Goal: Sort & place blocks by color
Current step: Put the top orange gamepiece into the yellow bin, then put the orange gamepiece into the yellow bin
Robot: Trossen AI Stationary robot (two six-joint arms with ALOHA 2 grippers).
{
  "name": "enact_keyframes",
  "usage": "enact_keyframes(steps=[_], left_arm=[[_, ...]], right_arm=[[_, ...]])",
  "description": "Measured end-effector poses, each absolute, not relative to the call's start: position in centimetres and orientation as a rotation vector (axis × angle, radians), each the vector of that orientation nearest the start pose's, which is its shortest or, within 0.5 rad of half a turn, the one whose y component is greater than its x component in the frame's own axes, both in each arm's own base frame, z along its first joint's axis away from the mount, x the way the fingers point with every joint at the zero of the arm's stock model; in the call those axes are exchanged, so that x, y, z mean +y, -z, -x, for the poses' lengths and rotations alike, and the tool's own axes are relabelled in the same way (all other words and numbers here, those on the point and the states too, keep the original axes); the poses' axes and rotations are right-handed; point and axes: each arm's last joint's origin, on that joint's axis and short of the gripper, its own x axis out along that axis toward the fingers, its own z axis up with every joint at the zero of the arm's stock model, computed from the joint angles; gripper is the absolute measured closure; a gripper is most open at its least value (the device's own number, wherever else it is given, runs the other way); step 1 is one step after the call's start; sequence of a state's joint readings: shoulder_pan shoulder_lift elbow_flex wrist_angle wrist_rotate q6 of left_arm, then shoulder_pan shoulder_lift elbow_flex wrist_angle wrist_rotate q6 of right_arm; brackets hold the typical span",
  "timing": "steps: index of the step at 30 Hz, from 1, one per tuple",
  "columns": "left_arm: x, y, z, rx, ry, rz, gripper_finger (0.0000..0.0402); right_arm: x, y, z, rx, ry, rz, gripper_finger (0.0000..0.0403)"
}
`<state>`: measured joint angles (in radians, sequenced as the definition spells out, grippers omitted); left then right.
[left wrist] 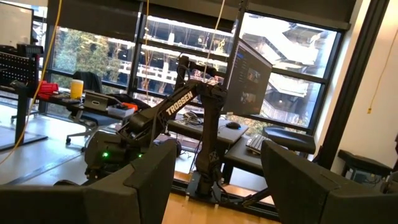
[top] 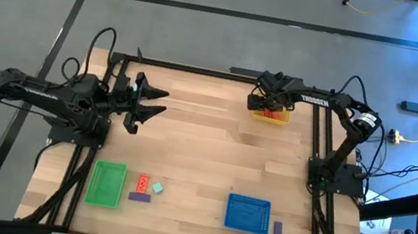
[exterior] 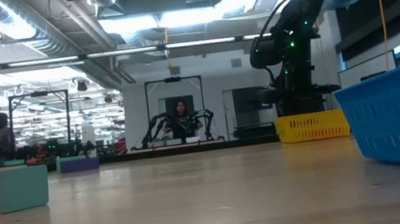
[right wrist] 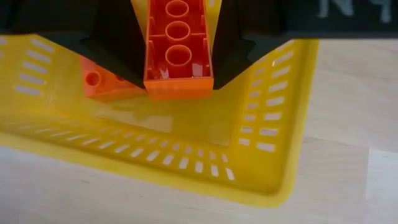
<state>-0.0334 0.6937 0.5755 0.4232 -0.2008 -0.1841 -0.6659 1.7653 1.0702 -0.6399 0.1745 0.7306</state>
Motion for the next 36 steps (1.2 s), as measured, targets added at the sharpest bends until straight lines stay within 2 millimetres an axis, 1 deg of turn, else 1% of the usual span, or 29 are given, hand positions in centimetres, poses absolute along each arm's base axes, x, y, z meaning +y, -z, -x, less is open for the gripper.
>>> enact_keyframes(steps=[5, 8, 11, 18, 20, 23, 25, 28, 32, 36], left_arm=[[0.0, -33.2, -15.9, -0.318, -0.138, 0.218, 0.0175], [0.0, -33.2, -15.9, -0.318, -0.138, 0.218, 0.0175], [0.0, -33.2, -15.9, -0.318, -0.138, 0.218, 0.0175], [0.1, -33.2, -15.9, -0.318, -0.139, 0.216, 0.0175], [0.1, -33.2, -15.9, -0.318, -0.138, 0.216, 0.0175], [0.1, -33.2, -15.9, -0.318, -0.139, 0.216, 0.0175], [0.1, -33.2, -15.9, -0.318, -0.139, 0.216, 0.0175], [0.1, -33.2, -15.9, -0.318, -0.139, 0.216, 0.0175], [0.1, -33.2, -15.9, -0.317, -0.138, 0.217, 0.0175], [0.0, -33.2, -15.9, -0.318, -0.138, 0.217, 0.0175]], right_arm=[[-20.2, -15.8, -24.9, 1.027, 1.183, -0.912, 0.0232], [-20.2, -15.8, -24.9, 1.025, 1.193, -0.903, 0.0223], [-20.2, -15.8, -24.9, 1.025, 1.193, -0.902, 0.0201], [-20.2, -15.8, -24.8, 1.030, 1.189, -0.893, 0.0126], [-20.2, -15.9, -24.8, 1.040, 1.171, -0.877, 0.0112], [-20.2, -16.4, -24.9, 1.038, 1.127, -0.824, 0.0103], [-20.1, -17.0, -24.8, 1.049, 1.092, -0.774, 0.0101], [-19.9, -18.5, -24.4, 1.041, 1.064, -0.692, 0.0101], [-19.2, -21.4, -23.7, 0.973, 1.016, -0.611, 0.0101], [-17.4, -24.8, -23.1, 0.875, 0.923, -0.547, 0.0101]])
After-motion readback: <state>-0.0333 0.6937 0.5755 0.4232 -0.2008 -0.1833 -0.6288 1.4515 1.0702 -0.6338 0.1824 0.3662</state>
